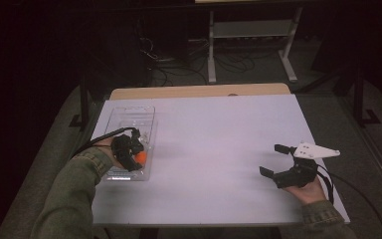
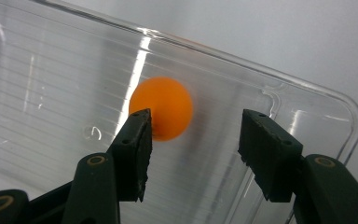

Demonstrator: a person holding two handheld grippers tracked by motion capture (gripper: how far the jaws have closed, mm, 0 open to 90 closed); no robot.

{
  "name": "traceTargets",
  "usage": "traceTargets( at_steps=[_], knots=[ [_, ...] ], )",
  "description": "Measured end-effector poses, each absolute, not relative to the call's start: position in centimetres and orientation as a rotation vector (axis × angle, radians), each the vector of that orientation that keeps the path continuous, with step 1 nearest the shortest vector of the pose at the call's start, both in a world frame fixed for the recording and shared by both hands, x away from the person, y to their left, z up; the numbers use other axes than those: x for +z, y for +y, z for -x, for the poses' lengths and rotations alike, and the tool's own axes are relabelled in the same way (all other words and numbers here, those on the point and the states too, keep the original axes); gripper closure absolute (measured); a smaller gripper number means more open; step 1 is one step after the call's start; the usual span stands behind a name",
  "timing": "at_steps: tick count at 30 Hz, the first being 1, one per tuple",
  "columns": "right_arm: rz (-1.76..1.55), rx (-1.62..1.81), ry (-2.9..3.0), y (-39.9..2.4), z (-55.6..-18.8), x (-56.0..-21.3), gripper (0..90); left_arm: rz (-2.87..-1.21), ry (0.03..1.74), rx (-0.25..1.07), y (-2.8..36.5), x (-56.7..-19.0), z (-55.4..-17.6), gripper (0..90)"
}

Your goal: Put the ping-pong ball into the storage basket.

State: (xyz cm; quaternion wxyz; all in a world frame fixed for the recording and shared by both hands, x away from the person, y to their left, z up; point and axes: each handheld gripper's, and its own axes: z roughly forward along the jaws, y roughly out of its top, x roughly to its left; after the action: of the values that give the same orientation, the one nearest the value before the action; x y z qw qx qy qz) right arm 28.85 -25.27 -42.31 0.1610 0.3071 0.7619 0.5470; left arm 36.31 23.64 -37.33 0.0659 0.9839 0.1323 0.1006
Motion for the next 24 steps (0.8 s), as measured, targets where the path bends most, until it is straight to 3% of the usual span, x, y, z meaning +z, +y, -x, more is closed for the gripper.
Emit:
traceTargets(
  at_steps=[5,24],
  knots=[
    [-0.884,1.566,2.172,-25.3,-28.8,-42.3,0.0,-2.950,0.426,0.309,24.0,-36.9,-36.3,42.1],
    [-0.877,1.563,2.181,-25.2,-28.8,-42.3,0.0,-2.860,0.563,0.381,25.0,-35.3,-36.0,14.5]
  ],
)
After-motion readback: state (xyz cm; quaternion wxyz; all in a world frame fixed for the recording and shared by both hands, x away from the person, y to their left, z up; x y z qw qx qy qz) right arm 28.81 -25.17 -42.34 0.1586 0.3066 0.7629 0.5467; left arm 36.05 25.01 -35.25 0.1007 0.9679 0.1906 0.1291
